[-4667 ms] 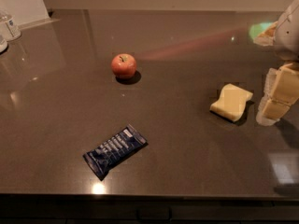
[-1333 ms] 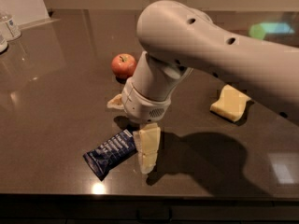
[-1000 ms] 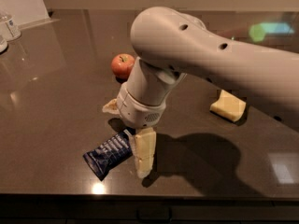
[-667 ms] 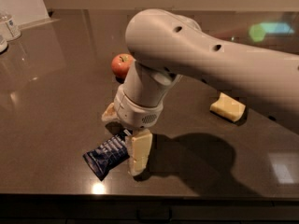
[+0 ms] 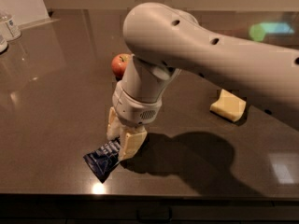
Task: Pick rxbar blueberry
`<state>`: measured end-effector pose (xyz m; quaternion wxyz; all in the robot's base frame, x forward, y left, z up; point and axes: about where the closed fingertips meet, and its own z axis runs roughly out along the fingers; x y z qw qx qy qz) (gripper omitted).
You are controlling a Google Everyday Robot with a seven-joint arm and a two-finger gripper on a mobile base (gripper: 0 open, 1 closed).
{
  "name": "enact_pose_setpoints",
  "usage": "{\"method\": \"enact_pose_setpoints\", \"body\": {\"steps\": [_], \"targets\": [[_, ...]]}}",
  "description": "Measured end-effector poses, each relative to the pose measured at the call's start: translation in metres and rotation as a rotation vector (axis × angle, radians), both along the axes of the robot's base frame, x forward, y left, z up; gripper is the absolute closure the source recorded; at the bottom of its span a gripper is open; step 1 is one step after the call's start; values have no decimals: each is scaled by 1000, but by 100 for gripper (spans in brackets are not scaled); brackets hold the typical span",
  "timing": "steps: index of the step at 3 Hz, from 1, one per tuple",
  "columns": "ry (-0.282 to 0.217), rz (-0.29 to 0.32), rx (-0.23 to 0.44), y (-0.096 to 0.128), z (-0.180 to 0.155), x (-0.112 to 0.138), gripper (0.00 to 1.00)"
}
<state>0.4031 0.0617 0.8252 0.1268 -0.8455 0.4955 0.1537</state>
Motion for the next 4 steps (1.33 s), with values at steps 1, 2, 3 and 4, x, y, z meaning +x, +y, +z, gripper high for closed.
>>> {"method": "enact_pose_setpoints", "body": {"steps": [1, 2, 3, 4], "targets": [[0, 0, 0, 0, 3, 0, 87], [4, -26, -5, -9, 17, 8, 100], [4, -58, 14, -18, 45, 19, 100], [-2, -75, 36, -22, 82, 30, 100]]}}
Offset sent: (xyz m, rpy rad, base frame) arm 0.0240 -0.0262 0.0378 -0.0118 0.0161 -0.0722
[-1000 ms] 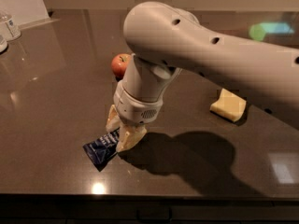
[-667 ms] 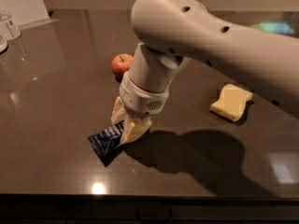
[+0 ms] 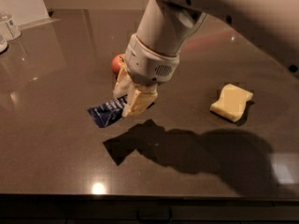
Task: Pick rxbar blueberry
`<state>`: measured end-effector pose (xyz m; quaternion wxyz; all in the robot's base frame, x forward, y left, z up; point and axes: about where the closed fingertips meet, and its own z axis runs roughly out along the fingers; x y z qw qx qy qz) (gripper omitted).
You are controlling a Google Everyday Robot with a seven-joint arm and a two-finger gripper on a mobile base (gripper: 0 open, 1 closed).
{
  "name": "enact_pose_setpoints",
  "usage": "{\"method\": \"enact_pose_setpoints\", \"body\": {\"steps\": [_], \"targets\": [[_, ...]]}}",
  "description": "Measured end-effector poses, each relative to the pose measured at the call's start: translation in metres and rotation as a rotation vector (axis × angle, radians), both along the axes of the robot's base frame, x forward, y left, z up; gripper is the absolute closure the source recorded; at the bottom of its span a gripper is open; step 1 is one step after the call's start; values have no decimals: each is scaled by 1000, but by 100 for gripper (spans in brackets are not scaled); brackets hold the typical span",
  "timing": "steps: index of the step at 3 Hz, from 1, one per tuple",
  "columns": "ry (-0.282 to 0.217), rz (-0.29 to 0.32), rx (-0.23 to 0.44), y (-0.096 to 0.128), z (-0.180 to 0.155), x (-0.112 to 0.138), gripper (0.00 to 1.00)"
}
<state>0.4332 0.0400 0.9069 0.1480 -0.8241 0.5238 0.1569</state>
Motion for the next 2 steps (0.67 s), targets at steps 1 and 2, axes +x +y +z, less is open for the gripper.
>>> {"method": "enact_pose_setpoints", "body": {"steps": [1, 2], "targets": [[-61, -19, 72, -2, 74, 16, 100], [-62, -19, 72, -2, 74, 16, 100]]}}
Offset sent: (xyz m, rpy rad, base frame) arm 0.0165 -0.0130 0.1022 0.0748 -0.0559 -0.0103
